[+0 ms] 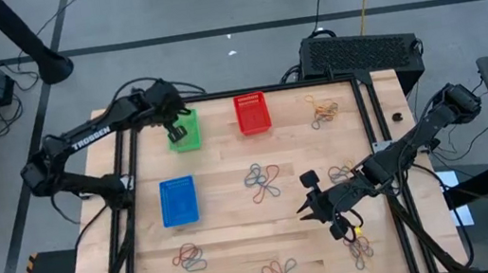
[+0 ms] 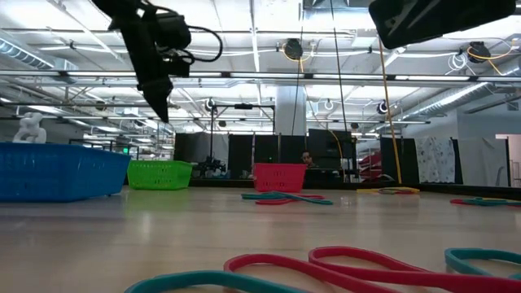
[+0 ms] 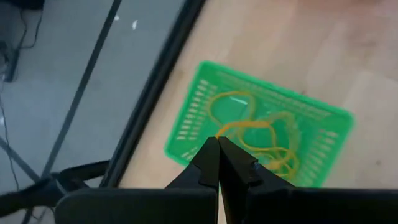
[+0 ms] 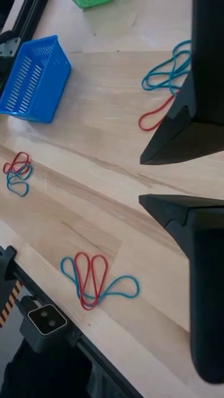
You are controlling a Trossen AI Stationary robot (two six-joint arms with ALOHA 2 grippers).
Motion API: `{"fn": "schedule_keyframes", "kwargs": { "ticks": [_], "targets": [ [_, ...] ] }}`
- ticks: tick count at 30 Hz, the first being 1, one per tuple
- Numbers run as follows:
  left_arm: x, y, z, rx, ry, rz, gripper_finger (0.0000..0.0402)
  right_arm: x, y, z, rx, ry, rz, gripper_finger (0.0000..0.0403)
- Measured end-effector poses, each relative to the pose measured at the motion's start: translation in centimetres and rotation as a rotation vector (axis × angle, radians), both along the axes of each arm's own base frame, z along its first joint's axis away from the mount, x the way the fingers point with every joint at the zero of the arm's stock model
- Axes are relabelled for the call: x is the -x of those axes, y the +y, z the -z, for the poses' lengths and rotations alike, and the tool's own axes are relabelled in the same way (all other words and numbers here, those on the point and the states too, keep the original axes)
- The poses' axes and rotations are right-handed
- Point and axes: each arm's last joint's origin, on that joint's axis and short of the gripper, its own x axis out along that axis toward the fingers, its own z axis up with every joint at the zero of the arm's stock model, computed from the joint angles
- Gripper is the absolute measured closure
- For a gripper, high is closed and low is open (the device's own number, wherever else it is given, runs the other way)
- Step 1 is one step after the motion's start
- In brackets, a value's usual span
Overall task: Sort rubber bands into baskets
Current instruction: Put the yellow rubber band into the green bin
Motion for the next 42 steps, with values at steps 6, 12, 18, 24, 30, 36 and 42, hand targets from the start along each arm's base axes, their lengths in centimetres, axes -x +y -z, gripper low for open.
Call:
{"fn": "schedule_keyframes", "kwargs": {
  "ticks": [6, 12, 18, 24, 30, 36, 42],
  "targets": [
    [0.8, 1.0, 1.1, 0.067, -0.031, -0.021, 0.04, 0.0, 0.0, 0.0, 0.003, -0.001, -0.002, 0.0323],
    [0.6, 1.2, 1.3, 0.071, -0.045, -0.045, 0.0398, -0.2, -0.3, 0.0, 0.003, 0.0, 0.011, 0.0323],
    [0.4, 1.4, 1.2, 0.063, -0.076, -0.066, 0.0352, -0.3, -0.5, 0.0, -0.007, 0.003, 0.028, 0.0323],
    [0.3, 1.2, 1.2, 0.065, -0.084, -0.086, 0.0292, -0.3, -0.5, 0.0, -0.007, 0.004, 0.029, 0.0323],
    [-0.1, 0.8, 1.2, 0.077, -0.104, -0.105, 0.0242, -0.2, -0.5, 0.0, -0.007, 0.005, 0.029, 0.0323],
    [-1.0, -0.2, 0.4, 0.097, -0.134, -0.096, 0.0229, -0.2, -0.5, 0.0, -0.006, 0.005, 0.028, 0.0323],
    [-2.3, -2.1, -1.7, 0.086, -0.227, -0.011, 0.0228, -0.2, -0.5, 0.0, -0.006, 0.005, 0.028, 0.0323]
  ]
}}
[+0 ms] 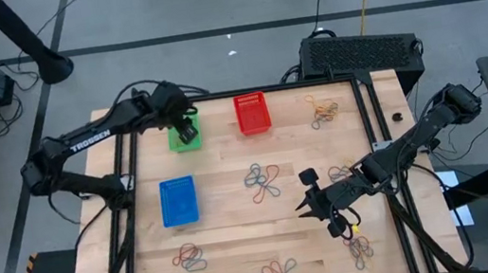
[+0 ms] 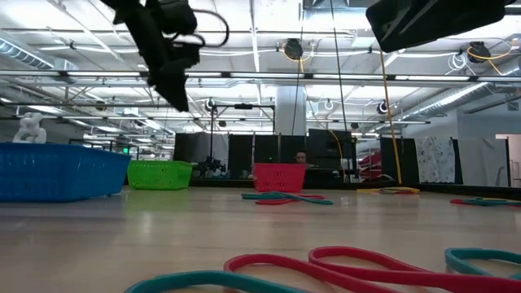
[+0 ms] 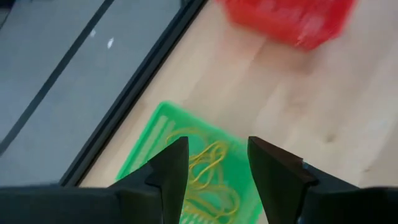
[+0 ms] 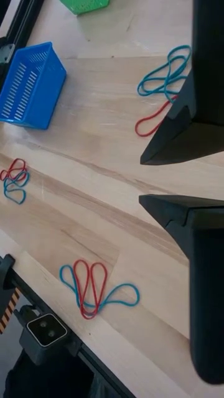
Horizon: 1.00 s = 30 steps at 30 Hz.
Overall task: Sort rubber bands into baskets
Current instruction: Put the yellow rubber band into the green bin
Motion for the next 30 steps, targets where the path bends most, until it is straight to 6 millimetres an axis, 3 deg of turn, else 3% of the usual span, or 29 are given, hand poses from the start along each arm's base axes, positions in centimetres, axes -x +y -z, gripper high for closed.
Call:
{"fn": "schedule_keyframes", "kwargs": {
  "ticks": [3, 8, 12, 18, 22, 30],
  "targets": [
    [-0.6, -1.4, -1.3, -0.007, -0.097, 0.082, 0.0228, 0.0, -0.1, 0.0, 0.011, -0.006, 0.02, 0.0323],
    [-1.7, -4.1, -3.2, -0.003, -0.307, 0.249, 0.0228, 0.0, -1.5, -0.2, 0.115, -0.047, 0.232, 0.0323],
    [-2.9, -6.3, -2.8, -0.005, -0.397, 0.367, 0.0228, 0.5, -4.1, -1.2, 0.175, -0.045, 0.361, 0.0323],
    [-4.3, -10.2, -0.2, 0.032, -0.501, 0.481, 0.0228, 2.5, -10.3, -2.3, 0.188, 0.07, 0.577, 0.0323],
    [-4.6, -12.9, 0.2, -0.009, -0.63, 0.557, 0.0228, 4.3, -15.2, -2.3, 0.123, 0.181, 0.759, 0.0323],
    [-4.2, -17.2, 2.2, -0.043, -0.886, 0.693, 0.0228, 5.9, -23.9, -0.2, -0.098, 0.303, 1.06, 0.0323]
  ]
}}
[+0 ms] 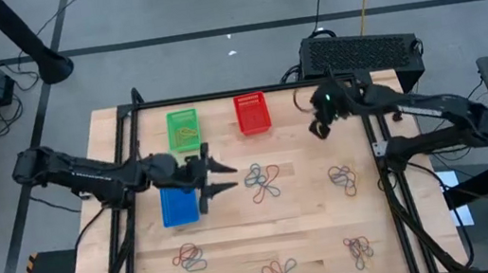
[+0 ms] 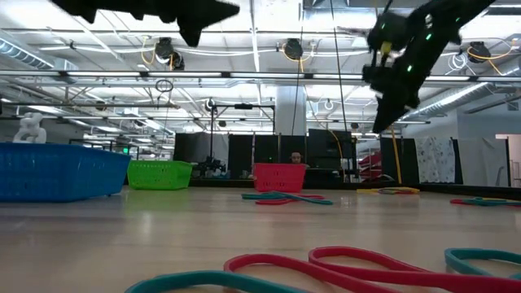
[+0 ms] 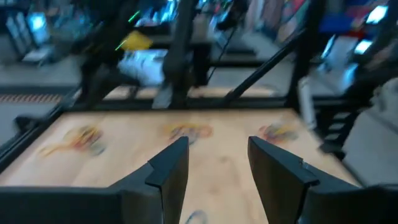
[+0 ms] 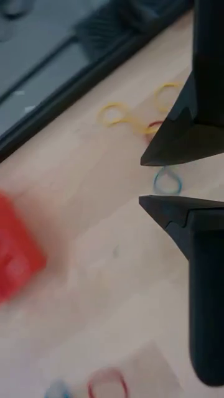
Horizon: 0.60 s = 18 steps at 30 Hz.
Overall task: Sort rubber bands into baskets
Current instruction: Put the yellow rubber band into the green bin
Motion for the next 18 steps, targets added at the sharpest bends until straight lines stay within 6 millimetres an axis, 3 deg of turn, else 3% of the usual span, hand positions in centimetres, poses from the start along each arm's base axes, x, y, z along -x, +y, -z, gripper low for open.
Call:
{"fn": "schedule_keyframes", "kwargs": {
  "ticks": [4, 8, 13, 18],
  "targets": [
    [0.6, -1.1, 0.7, 0.01, -0.066, 0.018, 0.0228, 0.4, -4.0, 2.7, -0.066, 0.06, 0.144, 0.0323],
    [1.0, -1.4, 1.6, 0.001, -0.05, -0.045, 0.0228, 0.2, -7.2, 5.6, -0.155, 0.033, 0.166, 0.0323],
    [1.0, -1.3, 1.9, -0.005, -0.042, -0.096, 0.0228, 0.4, -9.7, 8.5, -0.189, 0.041, 0.234, 0.0319],
    [1.1, -1.2, 2.0, -0.033, -0.033, -0.098, 0.0228, 0.7, -11.0, 9.9, -0.19, 0.029, 0.282, 0.0297]
  ]
}}
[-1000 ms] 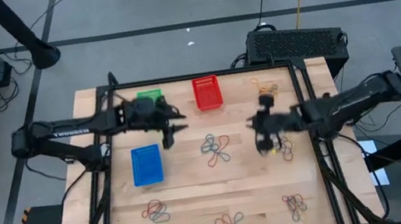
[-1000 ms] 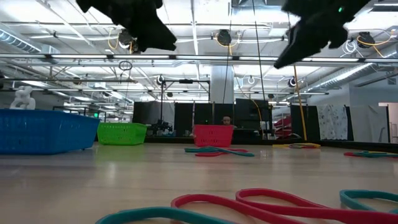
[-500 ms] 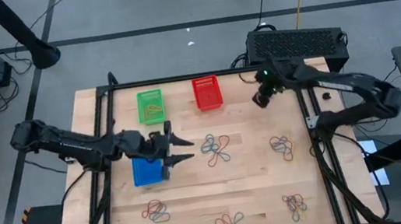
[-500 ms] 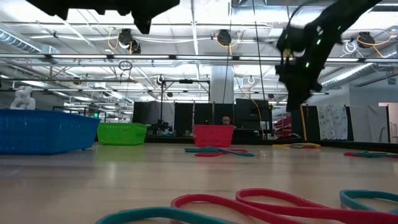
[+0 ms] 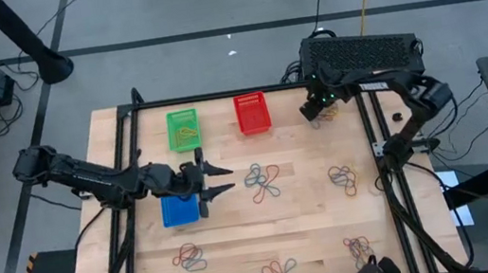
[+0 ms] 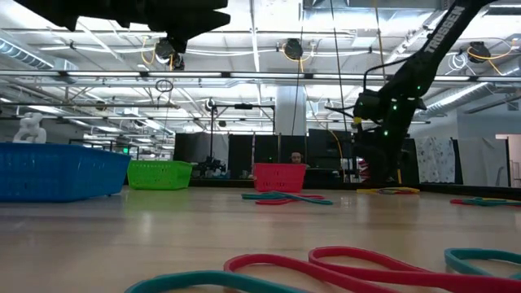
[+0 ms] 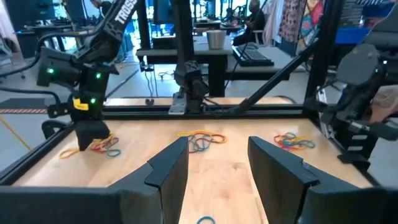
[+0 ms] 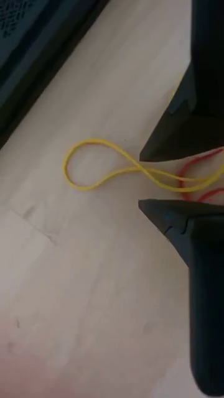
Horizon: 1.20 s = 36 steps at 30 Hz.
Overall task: Sort rubber bands into baskets
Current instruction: Put the yellow rubber band into the green bin
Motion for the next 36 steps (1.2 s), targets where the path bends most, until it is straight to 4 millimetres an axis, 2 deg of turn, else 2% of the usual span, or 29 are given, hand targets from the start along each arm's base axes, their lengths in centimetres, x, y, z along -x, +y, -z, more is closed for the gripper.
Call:
{"fn": "schedule_keyframes", "kwargs": {
  "ticks": [7, 13, 19, 27, 31, 36],
  "targets": [
    [0.0, 0.2, 0.4, -0.032, 0.043, -0.063, 0.0228, -0.1, -0.2, 0.0, 0.012, -0.019, 0.009, 0.0264],
    [0.0, 0.2, 0.4, -0.036, 0.044, -0.066, 0.0228, -0.1, -0.1, 0.1, -0.021, -0.039, 0.018, 0.0268],
    [0.0, 0.2, 0.5, -0.037, 0.053, -0.068, 0.0228, -0.1, -0.1, 0.5, -0.033, -0.03, 0.011, 0.0303],
    [0.1, 0.2, 0.5, -0.014, 0.055, -0.071, 0.0228, -0.4, 0.1, 1.5, -0.088, -0.002, 0.0, 0.0395],
    [0.1, 0.2, 0.5, -0.014, 0.055, -0.071, 0.0228, -0.3, 0.1, 1.4, -0.093, -0.009, 0.011, 0.0399],
    [0.1, 0.2, 0.6, -0.013, 0.056, -0.071, 0.0228, 0.1, 0.7, -0.6, -0.046, -0.042, 0.008, 0.0402]
  ]
}}
